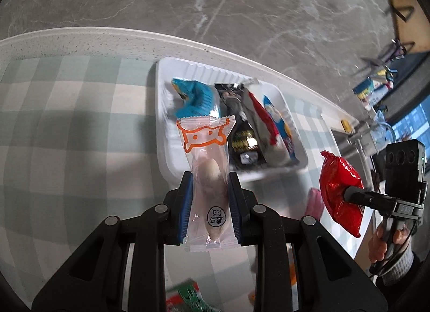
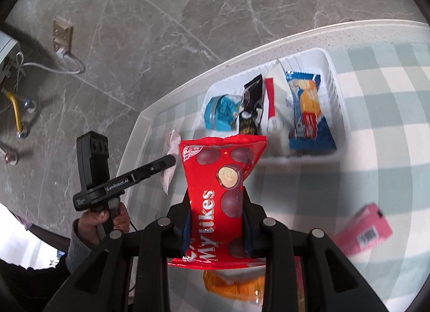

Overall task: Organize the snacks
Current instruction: 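Carry both packets over the white tray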

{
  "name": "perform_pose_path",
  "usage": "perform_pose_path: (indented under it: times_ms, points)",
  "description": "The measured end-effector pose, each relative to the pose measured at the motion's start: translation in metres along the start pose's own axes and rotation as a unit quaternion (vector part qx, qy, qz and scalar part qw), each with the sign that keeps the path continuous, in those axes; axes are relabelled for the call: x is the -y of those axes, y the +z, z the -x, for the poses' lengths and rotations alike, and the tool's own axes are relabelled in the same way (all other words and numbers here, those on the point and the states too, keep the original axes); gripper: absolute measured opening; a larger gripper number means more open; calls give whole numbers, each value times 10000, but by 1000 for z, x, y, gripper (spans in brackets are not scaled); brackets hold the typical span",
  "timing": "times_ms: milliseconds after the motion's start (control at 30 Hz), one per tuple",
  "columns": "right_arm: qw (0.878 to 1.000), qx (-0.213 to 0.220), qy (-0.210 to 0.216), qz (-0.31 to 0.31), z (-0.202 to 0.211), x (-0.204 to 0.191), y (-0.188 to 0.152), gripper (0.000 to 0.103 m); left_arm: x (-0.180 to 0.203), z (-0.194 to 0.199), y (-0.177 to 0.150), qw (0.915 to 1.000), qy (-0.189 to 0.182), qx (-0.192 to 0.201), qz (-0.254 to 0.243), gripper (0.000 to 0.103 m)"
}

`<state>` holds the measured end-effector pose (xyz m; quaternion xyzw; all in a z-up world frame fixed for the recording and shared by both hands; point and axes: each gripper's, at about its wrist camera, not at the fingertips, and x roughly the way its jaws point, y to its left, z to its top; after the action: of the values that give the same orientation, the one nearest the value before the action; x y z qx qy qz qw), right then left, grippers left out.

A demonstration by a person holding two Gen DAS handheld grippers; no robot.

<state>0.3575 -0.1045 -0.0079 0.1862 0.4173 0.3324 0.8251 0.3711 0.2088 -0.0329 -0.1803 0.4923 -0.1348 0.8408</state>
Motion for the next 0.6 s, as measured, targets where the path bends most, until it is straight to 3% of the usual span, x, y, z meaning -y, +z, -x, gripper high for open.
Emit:
perform_pose_path:
  times_ms: [600]
  points:
    - [9993,-103,-73,-353,-57,22,67,32,-25,-64,44,9991,209,-199,326,23]
